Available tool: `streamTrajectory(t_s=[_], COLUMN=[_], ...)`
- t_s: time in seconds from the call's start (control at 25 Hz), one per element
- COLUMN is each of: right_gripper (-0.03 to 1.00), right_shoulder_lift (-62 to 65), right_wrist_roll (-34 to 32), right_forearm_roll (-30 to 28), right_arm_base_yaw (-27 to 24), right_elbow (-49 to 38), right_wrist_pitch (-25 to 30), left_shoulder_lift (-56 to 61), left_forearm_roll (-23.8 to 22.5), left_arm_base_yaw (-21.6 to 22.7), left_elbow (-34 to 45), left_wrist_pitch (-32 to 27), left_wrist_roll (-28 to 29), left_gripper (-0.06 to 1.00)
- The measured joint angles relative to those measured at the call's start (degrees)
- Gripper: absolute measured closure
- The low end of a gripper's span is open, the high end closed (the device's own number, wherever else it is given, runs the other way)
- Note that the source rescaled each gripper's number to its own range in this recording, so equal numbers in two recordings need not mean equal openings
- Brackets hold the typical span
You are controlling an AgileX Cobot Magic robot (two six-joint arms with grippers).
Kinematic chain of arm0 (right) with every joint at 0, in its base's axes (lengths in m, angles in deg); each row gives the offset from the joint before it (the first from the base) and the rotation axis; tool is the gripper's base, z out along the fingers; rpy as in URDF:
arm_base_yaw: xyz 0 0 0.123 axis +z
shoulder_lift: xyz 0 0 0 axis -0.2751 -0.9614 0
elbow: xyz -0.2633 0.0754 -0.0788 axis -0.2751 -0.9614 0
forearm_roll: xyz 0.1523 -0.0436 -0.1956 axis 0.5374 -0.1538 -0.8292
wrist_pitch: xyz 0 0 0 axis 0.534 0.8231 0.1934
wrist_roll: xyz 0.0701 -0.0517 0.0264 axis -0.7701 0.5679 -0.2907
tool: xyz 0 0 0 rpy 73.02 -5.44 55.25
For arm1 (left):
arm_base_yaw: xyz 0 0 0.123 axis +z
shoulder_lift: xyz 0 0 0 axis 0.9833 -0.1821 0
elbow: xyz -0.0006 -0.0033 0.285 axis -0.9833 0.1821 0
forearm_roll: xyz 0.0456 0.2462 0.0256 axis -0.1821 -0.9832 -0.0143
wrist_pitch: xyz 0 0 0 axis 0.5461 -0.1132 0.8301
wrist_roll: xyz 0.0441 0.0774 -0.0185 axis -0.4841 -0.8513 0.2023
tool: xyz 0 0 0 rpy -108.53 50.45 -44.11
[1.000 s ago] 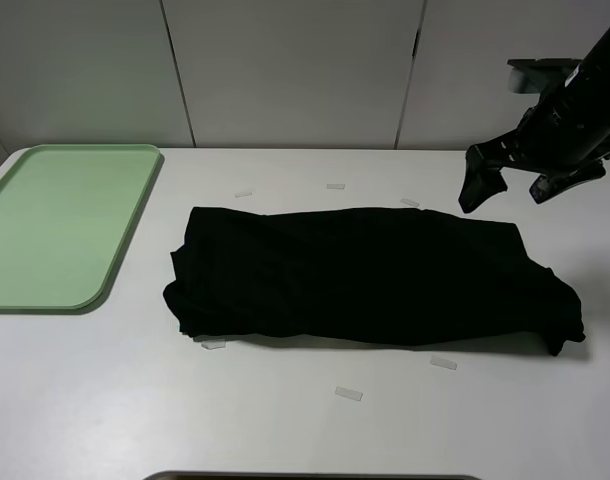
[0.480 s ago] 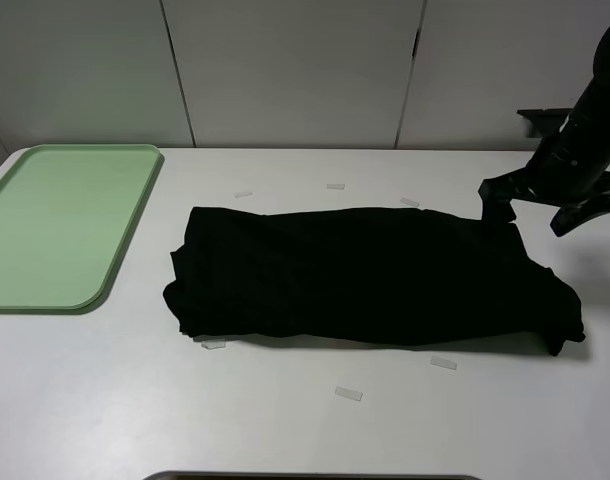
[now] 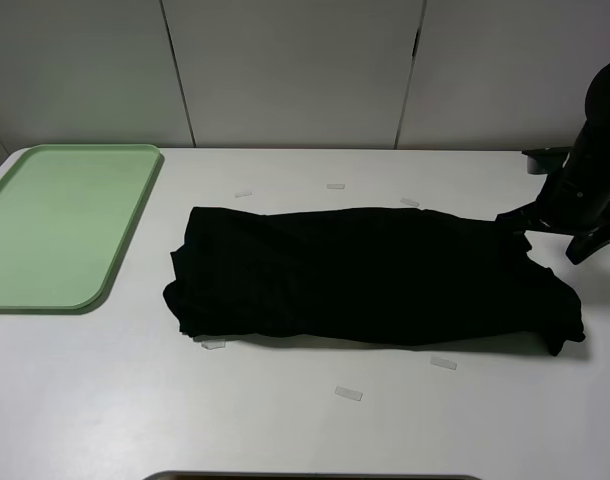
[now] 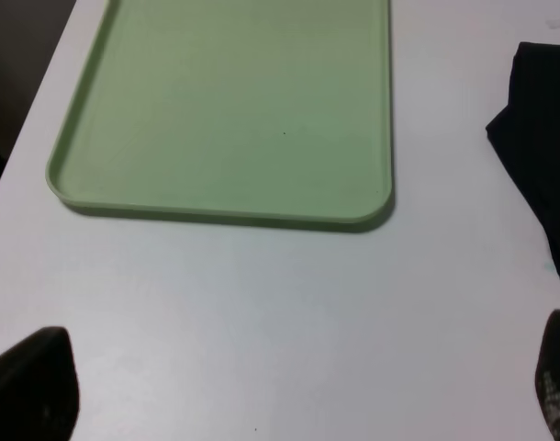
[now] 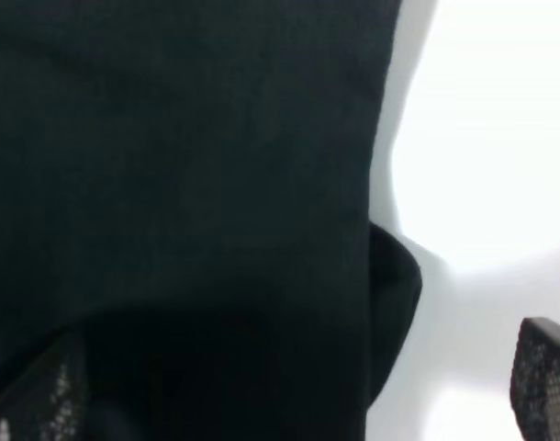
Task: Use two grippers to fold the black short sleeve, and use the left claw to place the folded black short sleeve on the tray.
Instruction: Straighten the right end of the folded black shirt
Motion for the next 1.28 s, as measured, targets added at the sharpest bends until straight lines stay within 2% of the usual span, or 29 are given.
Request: streamTrajectory(t_s=[0.64, 1.04, 1.16, 1.28], right_gripper=[-0.03, -0.03, 0.17, 0.44], right_shoulder_lift=[-6.18, -7.25, -7.25, -7.3], right_wrist_roll=[3.45, 4.93, 5.3, 5.48], right_forearm_roll=[4.6, 5.89, 6.68, 7.21], right_arm_base_yaw=[0.0, 0.0, -0.04, -0.04], right_elbow=[-0.05, 0.34, 0.34, 0.34], right_wrist_pitch=[-3.06, -2.71, -3.0, -3.64], left_shoulder_lift=[0.0, 0.0, 0.0, 0.0], left_forearm_roll=[-0.04, -0.04, -0.04, -0.04], left_arm_base_yaw=[0.0, 0.0, 0.0, 0.0], left_elbow=[0.0, 0.0, 0.0, 0.0], left_wrist_pitch=[0.05, 0.05, 0.05, 0.05], left_wrist_roll=[0.05, 0.05, 0.05, 0.05], left_gripper=[-0.05, -0.05, -0.05, -0.05])
